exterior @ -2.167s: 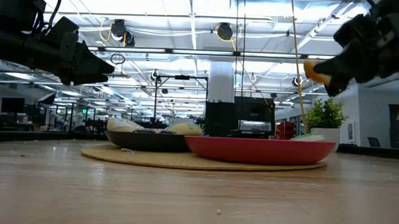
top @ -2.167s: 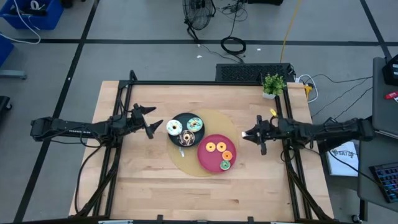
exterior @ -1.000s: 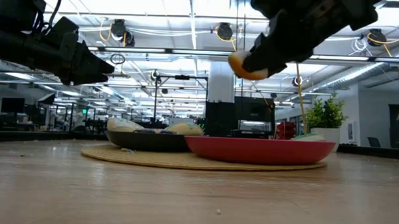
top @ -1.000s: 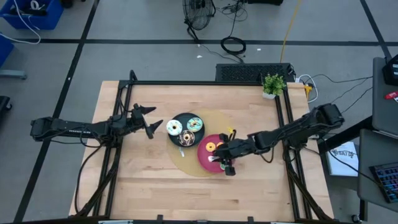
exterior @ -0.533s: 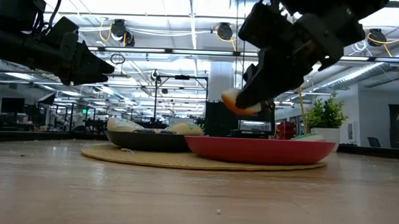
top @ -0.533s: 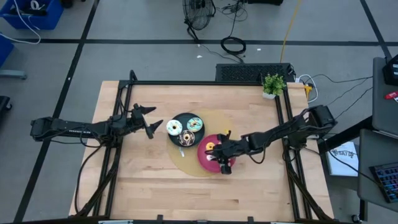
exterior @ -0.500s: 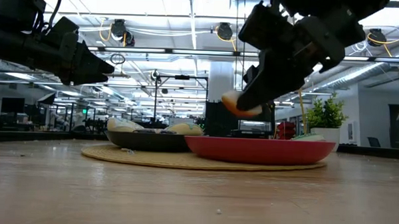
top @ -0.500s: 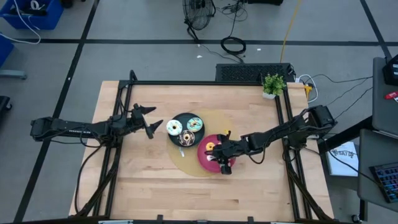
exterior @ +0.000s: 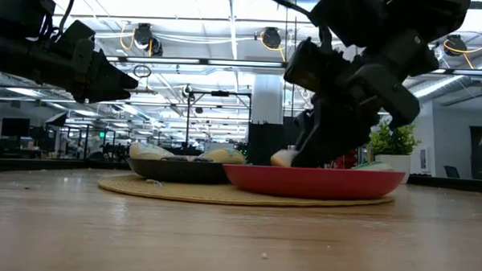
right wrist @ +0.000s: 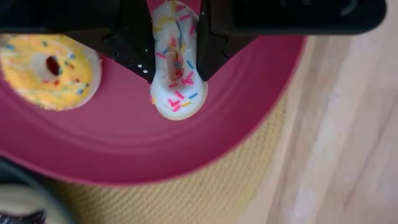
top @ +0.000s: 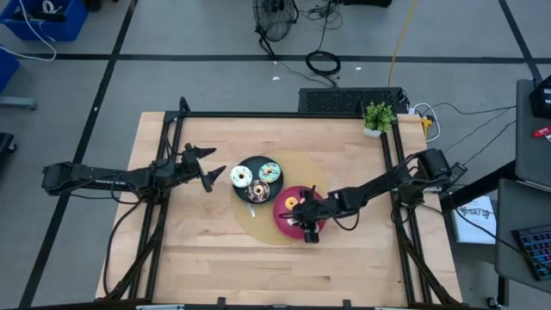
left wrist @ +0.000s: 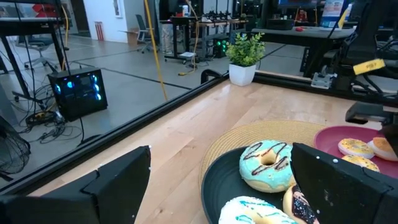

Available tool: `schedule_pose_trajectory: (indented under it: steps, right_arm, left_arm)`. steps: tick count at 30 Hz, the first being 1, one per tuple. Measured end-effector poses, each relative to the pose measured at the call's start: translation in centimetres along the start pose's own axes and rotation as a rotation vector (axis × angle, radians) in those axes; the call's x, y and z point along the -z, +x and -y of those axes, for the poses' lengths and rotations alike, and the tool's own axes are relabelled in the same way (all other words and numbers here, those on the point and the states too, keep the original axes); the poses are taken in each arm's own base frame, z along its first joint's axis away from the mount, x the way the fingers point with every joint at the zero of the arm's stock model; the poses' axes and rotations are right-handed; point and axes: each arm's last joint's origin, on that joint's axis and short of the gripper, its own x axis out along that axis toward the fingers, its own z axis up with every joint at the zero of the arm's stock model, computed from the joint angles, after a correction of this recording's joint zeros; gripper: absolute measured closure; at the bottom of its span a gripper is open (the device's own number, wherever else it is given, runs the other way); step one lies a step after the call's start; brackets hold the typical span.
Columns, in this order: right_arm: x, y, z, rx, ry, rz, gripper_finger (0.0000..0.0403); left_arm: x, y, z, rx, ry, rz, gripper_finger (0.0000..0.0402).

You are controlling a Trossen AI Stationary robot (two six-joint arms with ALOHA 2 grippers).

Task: Pick & Place donuts
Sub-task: Put the small white donut on the pink plate, then return to Home Position

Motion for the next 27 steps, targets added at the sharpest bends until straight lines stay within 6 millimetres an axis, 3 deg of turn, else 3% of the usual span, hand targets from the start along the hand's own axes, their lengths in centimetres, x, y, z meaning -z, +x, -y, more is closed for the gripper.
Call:
schedule_pose_trajectory:
  steps: [6,18,27]
  right_arm:
    - [0.28,0.34,-0.13,-0.050,0.000,-0.020,0.0294]
    - [0.11,0.21,-0.17,-0.052,0.004,-0.008,0.0155]
    - [-0.05,-0.01,-0.19,-0.054,0.006,-0.001,0.0116]
  left_arm:
    - [0.00,0.00,0.00,0.000,0.000,0.000,0.0021]
    - [0.00,0.00,0.00,0.000,0.000,0.000,0.0021]
    - [0.00,0.00,0.00,0.000,0.000,0.000,0.0021]
